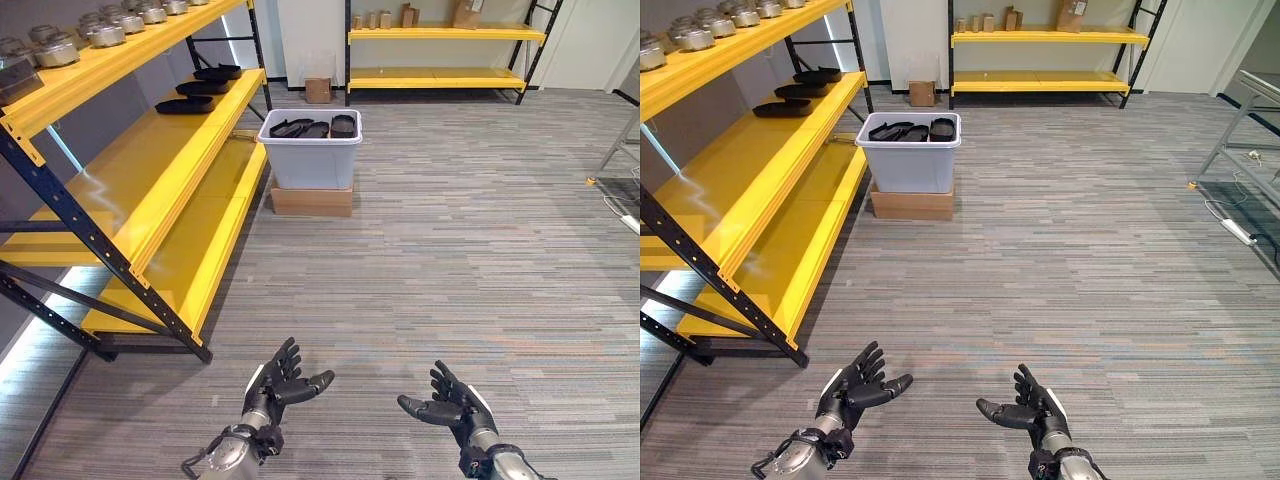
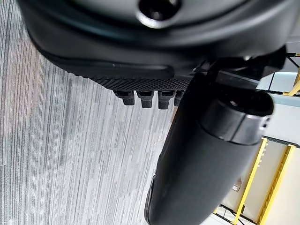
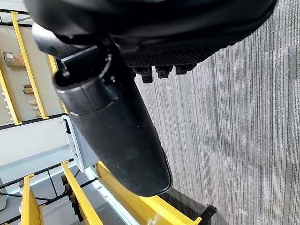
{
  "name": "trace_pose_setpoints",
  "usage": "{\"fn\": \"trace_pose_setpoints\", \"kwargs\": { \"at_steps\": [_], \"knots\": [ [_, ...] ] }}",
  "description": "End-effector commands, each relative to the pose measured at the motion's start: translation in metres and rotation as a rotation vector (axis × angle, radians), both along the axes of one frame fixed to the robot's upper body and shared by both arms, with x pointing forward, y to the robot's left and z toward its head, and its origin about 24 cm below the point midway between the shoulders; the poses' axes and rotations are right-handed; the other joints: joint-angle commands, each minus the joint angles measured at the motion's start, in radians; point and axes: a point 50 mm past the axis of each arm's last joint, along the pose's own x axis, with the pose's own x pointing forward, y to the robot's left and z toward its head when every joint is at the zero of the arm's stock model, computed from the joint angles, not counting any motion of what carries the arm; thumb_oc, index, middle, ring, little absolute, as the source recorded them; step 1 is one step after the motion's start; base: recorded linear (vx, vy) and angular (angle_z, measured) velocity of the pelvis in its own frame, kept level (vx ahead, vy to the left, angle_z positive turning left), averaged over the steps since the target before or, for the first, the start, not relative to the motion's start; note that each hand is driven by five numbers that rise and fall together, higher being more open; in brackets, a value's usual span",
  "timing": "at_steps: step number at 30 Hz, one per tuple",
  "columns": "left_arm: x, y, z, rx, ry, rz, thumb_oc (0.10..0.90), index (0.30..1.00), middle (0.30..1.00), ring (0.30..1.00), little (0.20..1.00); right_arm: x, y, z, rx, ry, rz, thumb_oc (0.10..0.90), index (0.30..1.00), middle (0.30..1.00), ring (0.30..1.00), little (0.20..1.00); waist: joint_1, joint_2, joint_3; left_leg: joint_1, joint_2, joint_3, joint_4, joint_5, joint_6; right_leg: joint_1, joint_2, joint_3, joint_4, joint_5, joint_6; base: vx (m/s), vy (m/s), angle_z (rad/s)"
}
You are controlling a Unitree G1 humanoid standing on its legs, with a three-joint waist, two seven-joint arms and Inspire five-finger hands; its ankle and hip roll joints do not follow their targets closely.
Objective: Move parts from the plastic box to the shelf.
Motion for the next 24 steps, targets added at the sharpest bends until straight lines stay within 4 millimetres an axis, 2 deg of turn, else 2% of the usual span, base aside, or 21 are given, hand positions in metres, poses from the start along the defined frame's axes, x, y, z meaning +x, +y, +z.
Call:
{"fn": "trace_pose_setpoints", "kwargs": {
  "at_steps": [1,24],
  "knots": [
    [0.0304,0.0019,0.0313,0.006,-0.203,-0.027,0.900,1.000,1.000,1.000,1.000,0.0301,-0.0011,0.0327,-0.020,-0.211,0.051,0.900,1.000,1.000,1.000,1.000,-0.001,-0.032,-0.039,-0.001,0.047,-0.035,-0.008,0.005,-0.034,0.001,-0.031,0.005,0.022,-0.001,0.035,0.00,0.000,0.00],
    [0.0316,0.0025,0.0305,0.019,-0.200,-0.031,0.900,1.000,1.000,1.000,1.000,0.0332,0.0015,0.0345,-0.020,-0.219,0.069,0.900,1.000,1.000,1.000,1.000,0.003,-0.039,-0.038,0.000,0.046,-0.040,-0.008,-0.002,-0.032,0.000,-0.034,-0.004,0.025,-0.005,0.036,0.00,0.000,0.00]
  ]
}}
